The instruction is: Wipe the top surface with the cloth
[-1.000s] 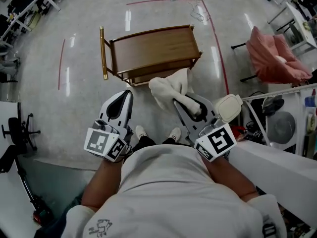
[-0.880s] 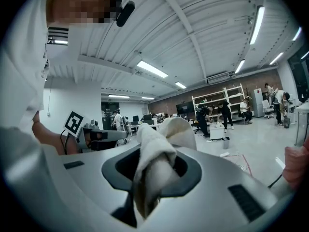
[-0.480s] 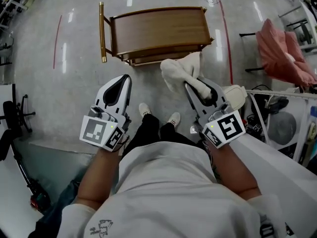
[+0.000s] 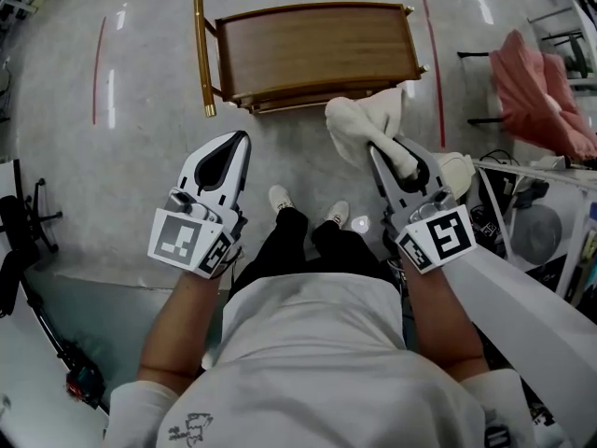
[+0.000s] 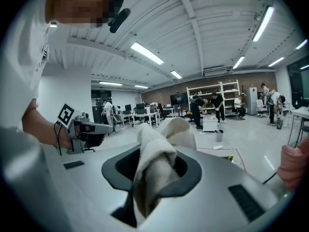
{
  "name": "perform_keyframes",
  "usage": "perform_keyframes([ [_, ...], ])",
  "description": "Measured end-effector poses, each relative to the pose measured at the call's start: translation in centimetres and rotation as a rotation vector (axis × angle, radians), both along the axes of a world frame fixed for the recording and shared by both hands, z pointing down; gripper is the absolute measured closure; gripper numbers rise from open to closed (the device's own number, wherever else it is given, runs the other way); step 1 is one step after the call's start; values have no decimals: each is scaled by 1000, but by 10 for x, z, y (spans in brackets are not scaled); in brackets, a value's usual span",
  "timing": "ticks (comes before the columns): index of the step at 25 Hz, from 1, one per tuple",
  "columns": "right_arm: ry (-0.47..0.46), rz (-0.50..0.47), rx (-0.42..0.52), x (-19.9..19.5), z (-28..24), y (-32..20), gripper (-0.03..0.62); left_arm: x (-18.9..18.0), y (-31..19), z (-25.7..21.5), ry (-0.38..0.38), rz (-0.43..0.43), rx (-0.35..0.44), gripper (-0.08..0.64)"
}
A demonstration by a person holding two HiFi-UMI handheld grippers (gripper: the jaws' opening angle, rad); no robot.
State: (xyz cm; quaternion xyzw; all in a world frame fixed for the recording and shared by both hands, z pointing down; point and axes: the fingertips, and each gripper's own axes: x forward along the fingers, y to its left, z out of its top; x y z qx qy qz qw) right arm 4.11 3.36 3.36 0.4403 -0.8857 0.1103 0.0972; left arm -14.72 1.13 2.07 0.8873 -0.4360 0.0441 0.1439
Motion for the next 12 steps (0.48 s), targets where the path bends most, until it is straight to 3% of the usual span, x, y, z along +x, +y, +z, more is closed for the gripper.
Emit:
perform_keyframes([
  [7, 17, -8, -19, -2, 30, -18, 503, 8, -16, 30, 5, 22, -27, 554],
  [12, 31, -32, -38, 8, 69, -38, 503, 28, -34, 65, 53, 10, -46, 554],
])
